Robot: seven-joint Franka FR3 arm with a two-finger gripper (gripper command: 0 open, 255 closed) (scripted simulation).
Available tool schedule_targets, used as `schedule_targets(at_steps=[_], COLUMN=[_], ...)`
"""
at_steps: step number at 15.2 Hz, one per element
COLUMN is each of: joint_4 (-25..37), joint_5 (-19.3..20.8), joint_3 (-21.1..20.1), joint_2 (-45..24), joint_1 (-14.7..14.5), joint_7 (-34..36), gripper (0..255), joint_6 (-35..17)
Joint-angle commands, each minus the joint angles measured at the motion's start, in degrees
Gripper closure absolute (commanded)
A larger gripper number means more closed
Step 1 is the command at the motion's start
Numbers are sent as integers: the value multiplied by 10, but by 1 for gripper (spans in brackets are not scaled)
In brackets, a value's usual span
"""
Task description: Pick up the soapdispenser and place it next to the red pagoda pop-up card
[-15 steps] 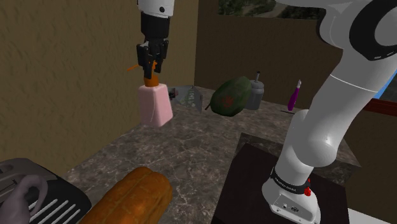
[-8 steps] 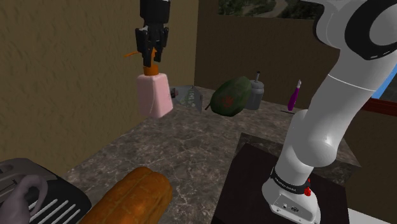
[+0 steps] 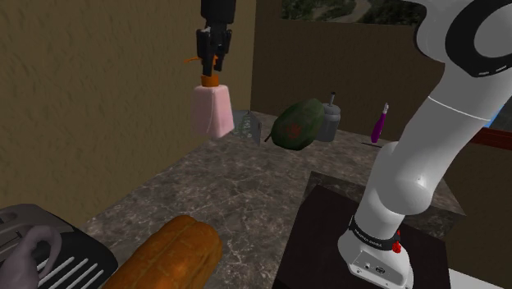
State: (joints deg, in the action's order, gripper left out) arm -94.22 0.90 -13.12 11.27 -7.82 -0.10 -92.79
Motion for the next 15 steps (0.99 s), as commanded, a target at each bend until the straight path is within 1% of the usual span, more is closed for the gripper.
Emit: schedule_targets(at_steps=[1,8,15], joint_4=[-12,-28,-11], joint_5=[-4,-8,-12], joint_3=[21,86,149], joint_2=[9,22,5], joint_1=[12,48,85], joint_7=[-34,-135,-234], gripper=[255,255,255], joint_6=[-4,-9,-9])
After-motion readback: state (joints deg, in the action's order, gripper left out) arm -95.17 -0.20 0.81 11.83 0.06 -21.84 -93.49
